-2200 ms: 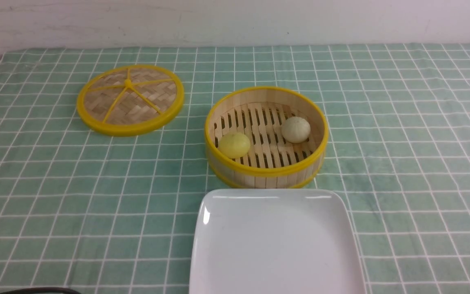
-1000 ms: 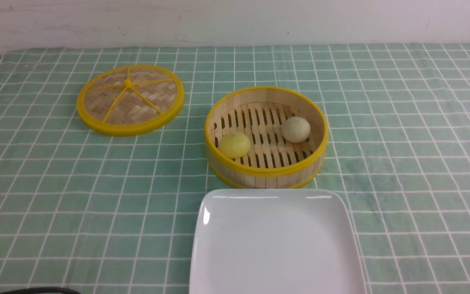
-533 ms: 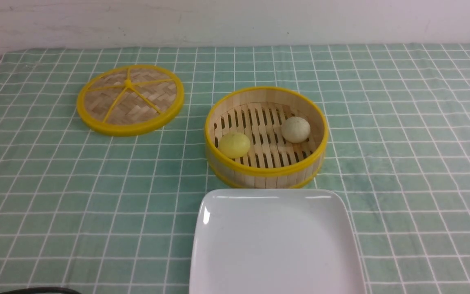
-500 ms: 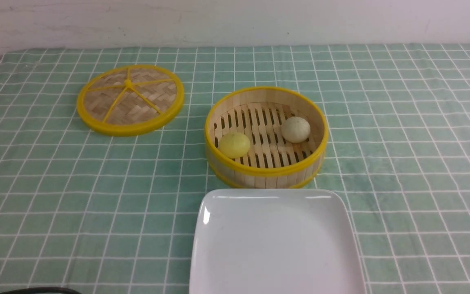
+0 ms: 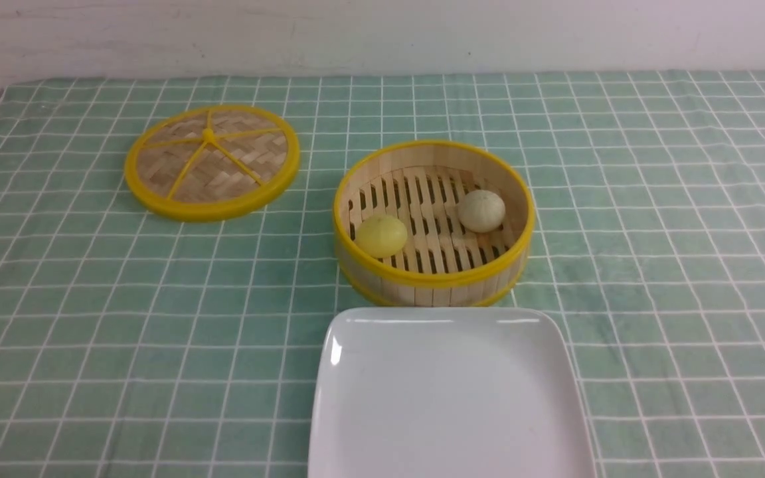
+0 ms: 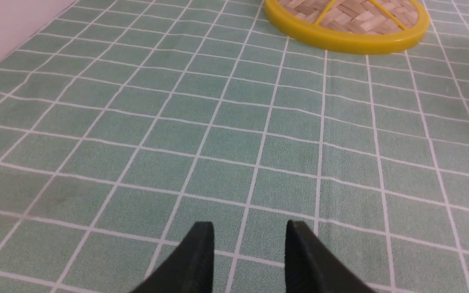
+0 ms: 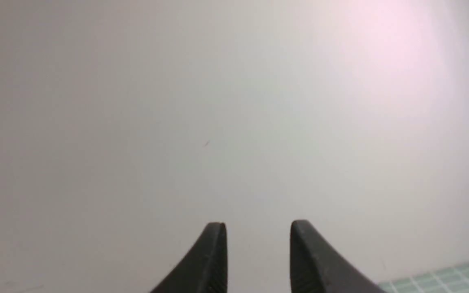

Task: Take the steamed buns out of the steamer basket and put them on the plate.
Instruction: Use the right arm to grab the steamed stuffed bun that is closest to it

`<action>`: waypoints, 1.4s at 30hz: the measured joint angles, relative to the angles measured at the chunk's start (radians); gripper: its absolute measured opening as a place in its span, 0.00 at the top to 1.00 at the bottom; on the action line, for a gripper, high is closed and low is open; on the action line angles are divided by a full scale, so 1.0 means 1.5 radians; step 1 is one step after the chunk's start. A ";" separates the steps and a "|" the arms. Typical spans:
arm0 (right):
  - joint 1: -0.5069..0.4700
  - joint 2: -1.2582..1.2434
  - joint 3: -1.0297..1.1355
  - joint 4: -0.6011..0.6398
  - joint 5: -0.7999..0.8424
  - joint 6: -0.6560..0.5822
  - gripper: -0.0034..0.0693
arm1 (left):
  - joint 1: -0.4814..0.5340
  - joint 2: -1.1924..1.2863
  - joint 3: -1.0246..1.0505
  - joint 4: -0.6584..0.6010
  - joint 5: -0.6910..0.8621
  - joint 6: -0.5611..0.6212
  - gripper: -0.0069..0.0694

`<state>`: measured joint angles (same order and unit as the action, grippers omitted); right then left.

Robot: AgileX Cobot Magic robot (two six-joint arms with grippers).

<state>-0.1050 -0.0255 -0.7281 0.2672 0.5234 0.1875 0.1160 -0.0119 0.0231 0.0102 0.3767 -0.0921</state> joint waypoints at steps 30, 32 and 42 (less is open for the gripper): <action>0.000 0.013 0.000 0.061 0.182 -0.032 0.62 | 0.000 0.000 0.002 -0.424 -0.104 -0.203 0.55; 0.000 0.013 0.000 0.094 0.189 -0.073 0.62 | 0.000 0.000 0.002 -0.467 -0.122 -0.200 0.55; 0.000 0.064 0.000 0.240 0.207 -0.194 0.62 | 0.000 0.000 0.002 -0.490 -0.032 -0.156 0.55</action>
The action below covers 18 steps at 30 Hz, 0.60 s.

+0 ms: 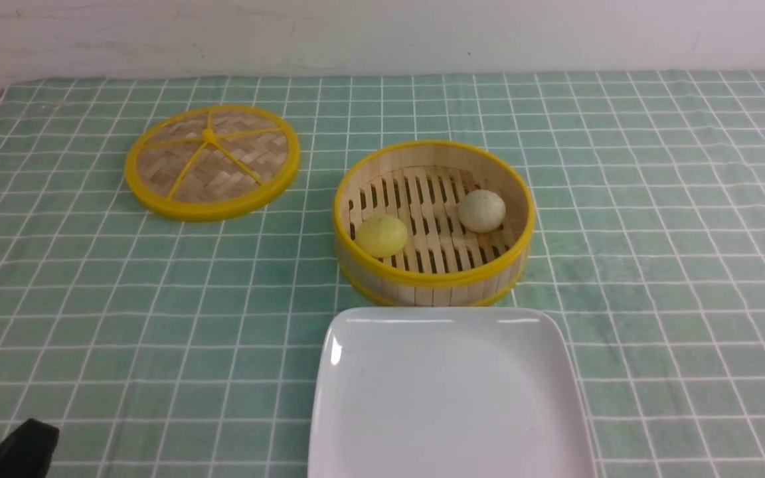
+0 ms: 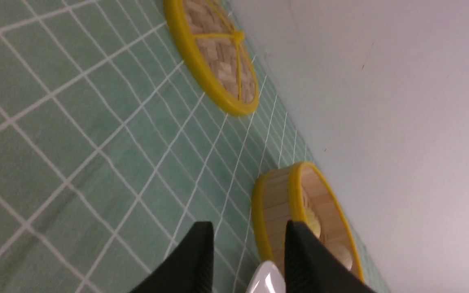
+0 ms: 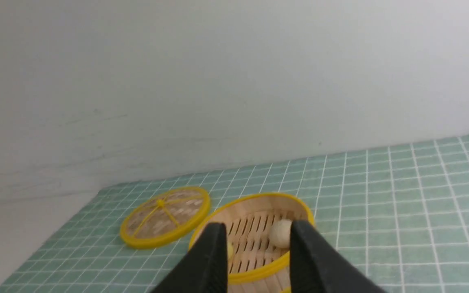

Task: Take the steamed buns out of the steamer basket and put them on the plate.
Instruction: Use the right arm to grab the steamed stuffed bun that is closest to it

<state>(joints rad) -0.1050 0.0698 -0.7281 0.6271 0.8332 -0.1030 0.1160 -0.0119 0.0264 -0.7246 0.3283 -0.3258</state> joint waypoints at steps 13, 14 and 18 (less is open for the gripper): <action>0.000 0.097 0.001 0.006 0.040 -0.109 0.62 | 0.000 0.000 -0.210 -0.153 0.135 0.460 0.55; 0.000 0.114 0.001 0.007 0.040 -0.110 0.62 | 0.000 0.000 -0.236 -0.154 0.157 0.476 0.55; 0.000 0.177 -0.005 -0.015 0.045 -0.166 0.62 | 0.000 0.044 -0.304 -0.140 0.246 0.495 0.55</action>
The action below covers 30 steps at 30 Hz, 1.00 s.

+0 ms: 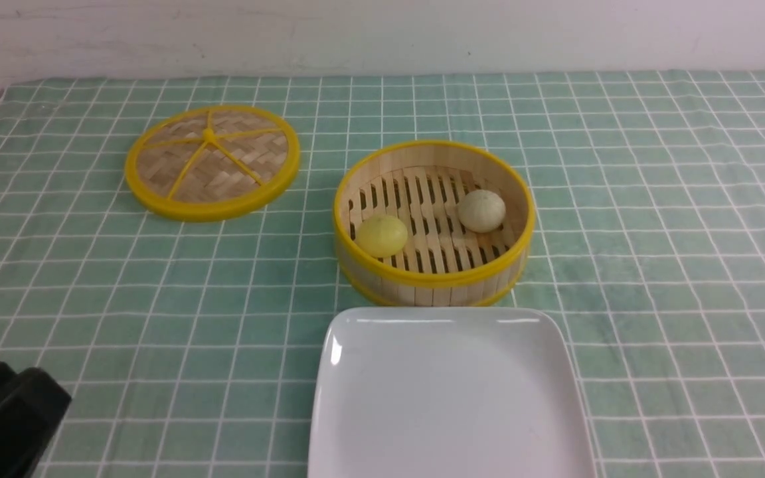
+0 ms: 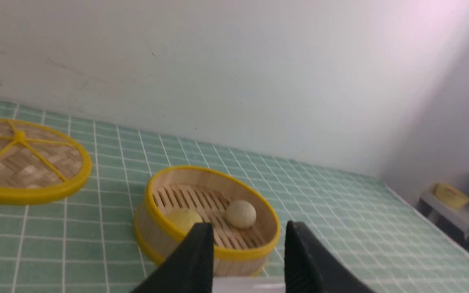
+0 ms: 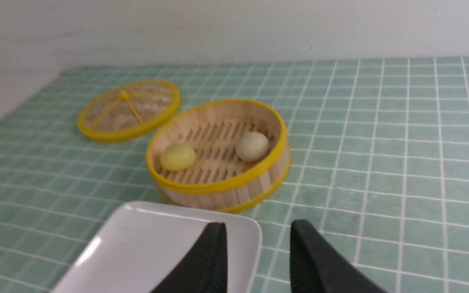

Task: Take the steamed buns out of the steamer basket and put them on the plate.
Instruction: Use the right arm to grab the steamed stuffed bun that is closest to it

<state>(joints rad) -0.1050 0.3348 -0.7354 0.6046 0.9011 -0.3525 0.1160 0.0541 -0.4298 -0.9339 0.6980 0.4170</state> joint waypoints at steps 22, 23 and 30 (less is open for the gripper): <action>0.000 0.610 -0.447 0.151 0.221 -0.261 0.62 | 0.000 0.335 -0.122 0.047 0.146 0.215 0.39; 0.000 0.646 -0.478 0.152 0.226 -0.263 0.62 | 0.000 0.341 -0.122 0.048 0.146 0.215 0.39; 0.042 0.774 -0.596 0.111 0.228 -0.249 0.59 | 0.000 0.372 -0.122 0.053 0.145 0.217 0.39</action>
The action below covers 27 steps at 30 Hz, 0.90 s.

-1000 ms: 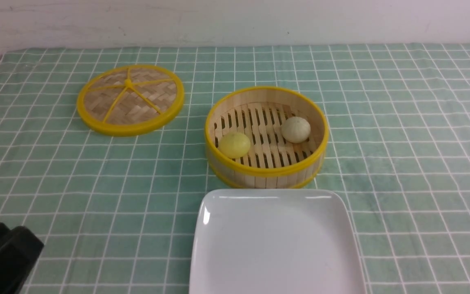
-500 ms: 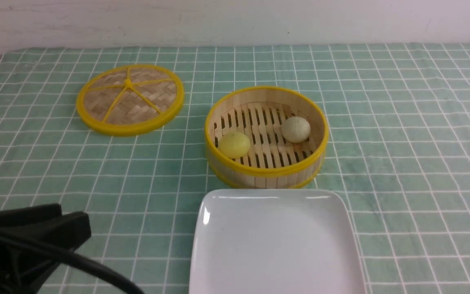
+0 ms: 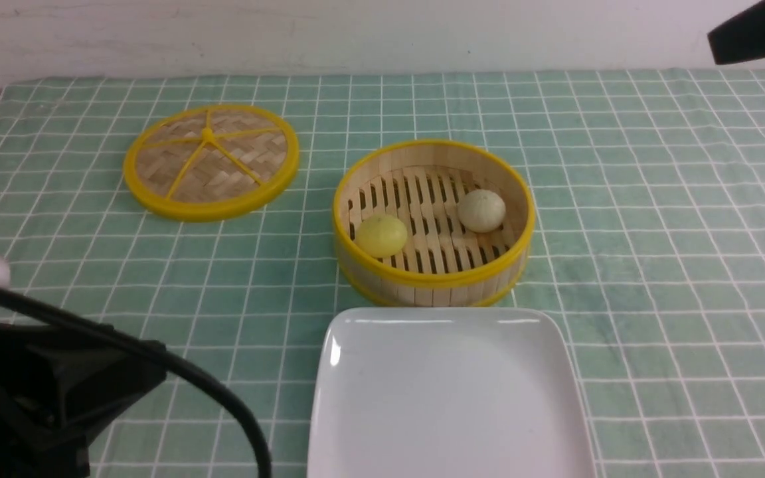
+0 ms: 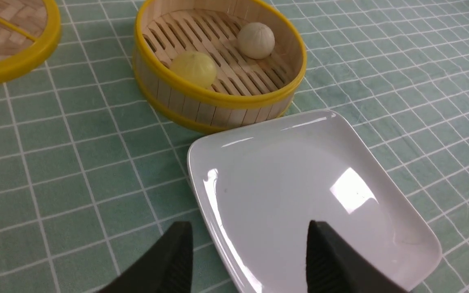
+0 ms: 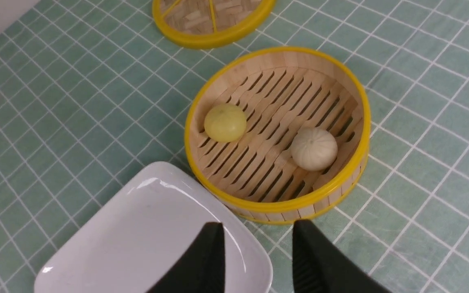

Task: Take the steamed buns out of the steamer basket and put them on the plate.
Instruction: Use the right arm to grab the steamed stuffed bun that is closest to it

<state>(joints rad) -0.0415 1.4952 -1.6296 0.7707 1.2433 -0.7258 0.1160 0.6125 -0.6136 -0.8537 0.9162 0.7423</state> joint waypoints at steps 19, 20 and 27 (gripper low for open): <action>0.272 0.280 -0.169 -0.341 -0.022 0.186 0.37 | 0.000 0.050 0.000 -0.005 -0.033 -0.001 0.39; 0.274 0.291 -0.182 -0.344 -0.026 0.186 0.37 | 0.000 0.050 0.000 -0.005 -0.033 -0.001 0.39; 0.277 0.393 -0.287 -0.376 -0.026 0.188 0.37 | 0.000 0.050 0.000 -0.005 -0.035 -0.001 0.39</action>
<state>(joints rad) 0.3737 2.0840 -2.0599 0.2072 1.2041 -0.4443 0.1160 0.6871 -0.6136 -0.8614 0.8642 0.7415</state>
